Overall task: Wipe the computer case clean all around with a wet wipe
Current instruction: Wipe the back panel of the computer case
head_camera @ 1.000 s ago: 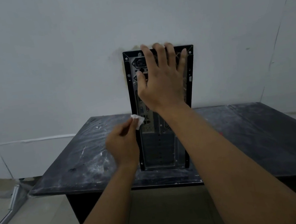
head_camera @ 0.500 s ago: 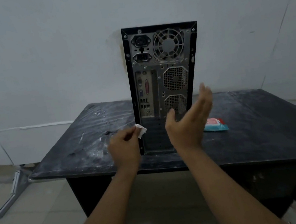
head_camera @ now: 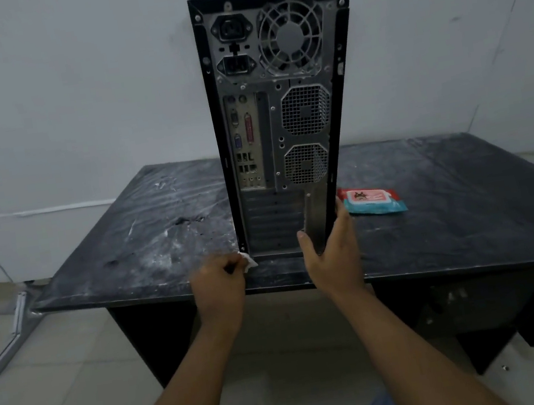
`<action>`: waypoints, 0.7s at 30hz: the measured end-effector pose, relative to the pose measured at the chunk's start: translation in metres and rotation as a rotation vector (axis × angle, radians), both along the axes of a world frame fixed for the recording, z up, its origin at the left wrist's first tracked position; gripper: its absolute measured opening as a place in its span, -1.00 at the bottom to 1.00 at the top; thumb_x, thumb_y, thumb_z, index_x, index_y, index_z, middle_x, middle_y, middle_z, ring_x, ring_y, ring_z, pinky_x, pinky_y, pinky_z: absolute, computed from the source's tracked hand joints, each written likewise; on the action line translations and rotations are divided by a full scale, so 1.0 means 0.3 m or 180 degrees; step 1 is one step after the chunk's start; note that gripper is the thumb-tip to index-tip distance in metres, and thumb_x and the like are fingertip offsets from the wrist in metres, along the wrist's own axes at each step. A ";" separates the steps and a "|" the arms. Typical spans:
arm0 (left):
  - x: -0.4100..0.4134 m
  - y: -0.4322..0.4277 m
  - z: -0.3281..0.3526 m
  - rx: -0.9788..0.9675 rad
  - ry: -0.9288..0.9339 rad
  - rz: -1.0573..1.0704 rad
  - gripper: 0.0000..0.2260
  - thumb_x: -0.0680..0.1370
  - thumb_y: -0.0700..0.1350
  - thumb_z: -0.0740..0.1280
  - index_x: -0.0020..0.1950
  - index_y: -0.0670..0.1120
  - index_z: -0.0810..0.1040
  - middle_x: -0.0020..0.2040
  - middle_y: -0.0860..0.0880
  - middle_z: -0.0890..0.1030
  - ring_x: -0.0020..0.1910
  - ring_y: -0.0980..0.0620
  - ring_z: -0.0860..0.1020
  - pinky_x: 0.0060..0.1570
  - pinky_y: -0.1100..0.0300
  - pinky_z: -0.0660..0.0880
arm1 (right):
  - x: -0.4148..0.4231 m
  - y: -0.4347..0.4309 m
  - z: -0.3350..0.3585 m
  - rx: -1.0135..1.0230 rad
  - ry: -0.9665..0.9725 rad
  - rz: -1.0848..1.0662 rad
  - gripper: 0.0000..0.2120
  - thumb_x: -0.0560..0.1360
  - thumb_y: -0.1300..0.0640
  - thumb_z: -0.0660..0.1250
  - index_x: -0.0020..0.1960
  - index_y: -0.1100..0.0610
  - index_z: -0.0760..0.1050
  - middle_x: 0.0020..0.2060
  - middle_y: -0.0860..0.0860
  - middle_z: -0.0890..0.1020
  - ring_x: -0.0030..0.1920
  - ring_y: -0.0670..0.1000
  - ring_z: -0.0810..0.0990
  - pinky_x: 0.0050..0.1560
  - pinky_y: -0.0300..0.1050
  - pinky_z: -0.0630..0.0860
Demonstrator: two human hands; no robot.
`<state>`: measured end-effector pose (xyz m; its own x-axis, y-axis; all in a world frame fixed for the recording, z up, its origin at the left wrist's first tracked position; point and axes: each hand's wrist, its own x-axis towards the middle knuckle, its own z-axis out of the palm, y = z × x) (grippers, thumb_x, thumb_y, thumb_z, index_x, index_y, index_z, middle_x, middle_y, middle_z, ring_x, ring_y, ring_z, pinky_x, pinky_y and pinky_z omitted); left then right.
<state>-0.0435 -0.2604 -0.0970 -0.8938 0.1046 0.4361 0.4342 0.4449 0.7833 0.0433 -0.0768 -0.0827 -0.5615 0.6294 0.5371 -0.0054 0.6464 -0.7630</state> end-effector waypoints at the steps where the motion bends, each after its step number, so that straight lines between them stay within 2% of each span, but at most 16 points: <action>1: 0.000 -0.003 -0.004 -0.0135 0.0030 0.0019 -0.93 0.56 -0.14 0.56 0.03 -0.05 0.81 -0.07 0.03 0.76 -0.16 0.19 0.64 -0.14 0.49 0.42 | -0.002 0.000 -0.007 -0.0025 0.0023 0.0028 -0.20 0.61 -0.12 0.43 0.68 -0.02 0.06 0.56 0.00 0.33 0.49 -0.08 0.35 0.43 0.10 0.53; 4: 0.006 -0.017 -0.015 -0.0224 0.0450 0.0096 -0.92 0.56 -0.17 0.55 0.04 -0.05 0.79 -0.07 0.02 0.76 -0.14 0.11 0.68 -0.10 0.39 0.51 | -0.018 0.012 -0.004 -0.0674 0.0180 0.0154 -0.20 0.57 -0.23 0.41 0.66 -0.14 0.07 0.55 0.02 0.37 0.50 0.04 0.44 0.42 0.18 0.55; 6: 0.022 -0.014 -0.004 -0.0024 0.0946 0.0169 -0.90 0.54 -0.21 0.57 0.05 -0.11 0.79 -0.08 -0.02 0.76 -0.14 0.06 0.70 -0.05 0.40 0.52 | -0.027 0.030 0.013 -0.0919 0.0295 0.0084 -0.18 0.56 -0.28 0.37 0.67 -0.14 0.04 0.59 0.04 0.33 0.55 0.08 0.38 0.50 0.21 0.46; 10: -0.007 0.055 0.110 0.0251 0.1785 0.0078 -0.88 0.56 -0.17 0.58 0.08 -0.14 0.78 -0.03 -0.03 0.75 -0.06 0.01 0.66 -0.01 0.13 0.58 | -0.039 0.066 0.019 -0.0441 0.0431 -0.0071 -0.35 0.64 -0.17 0.35 0.61 -0.03 0.19 0.50 0.00 0.41 0.51 0.03 0.40 0.47 0.07 0.45; 13: -0.049 0.112 0.199 -0.0010 0.2208 0.0497 -0.92 0.60 -0.07 0.55 0.05 -0.05 0.80 -0.05 0.06 0.76 -0.10 -0.04 0.59 -0.07 -0.01 0.47 | -0.048 0.063 0.005 -0.0247 0.0378 -0.0064 -0.45 0.66 -0.13 0.34 0.55 0.03 0.27 0.41 -0.02 0.47 0.40 -0.01 0.47 0.39 0.06 0.51; 16: -0.076 0.136 0.192 -0.0279 0.2632 0.0878 -0.93 0.63 -0.06 0.52 0.03 0.03 0.81 -0.10 0.12 0.76 -0.21 -0.10 0.52 -0.18 -0.03 0.40 | -0.053 0.061 0.000 0.0031 0.0345 -0.0011 -0.45 0.65 -0.12 0.37 0.51 0.07 0.29 0.34 0.01 0.47 0.30 -0.02 0.50 0.27 -0.04 0.53; 18: -0.077 0.142 0.149 -0.0497 0.2881 0.0946 -0.92 0.64 -0.10 0.51 0.02 0.04 0.81 -0.11 0.11 0.76 -0.25 -0.11 0.52 -0.20 -0.01 0.37 | -0.056 0.062 -0.001 0.0076 0.0307 -0.0027 -0.41 0.64 -0.15 0.37 0.53 0.09 0.28 0.35 0.03 0.46 0.31 -0.01 0.47 0.30 -0.06 0.49; 21: -0.063 0.154 0.122 -0.0699 0.2937 0.0896 -0.87 0.64 -0.16 0.48 0.02 0.04 0.81 -0.10 0.12 0.76 -0.24 -0.11 0.52 -0.19 0.01 0.31 | -0.063 0.061 -0.002 0.0078 0.0237 -0.0062 -0.39 0.64 -0.17 0.37 0.54 0.10 0.28 0.36 0.03 0.46 0.34 -0.01 0.46 0.32 -0.07 0.46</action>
<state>-0.0623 -0.2144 -0.0605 -0.2179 0.1023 0.9706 0.6891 0.7204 0.0787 0.0243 -0.0585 -0.0832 -0.5073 0.6260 0.5923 -0.0487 0.6654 -0.7449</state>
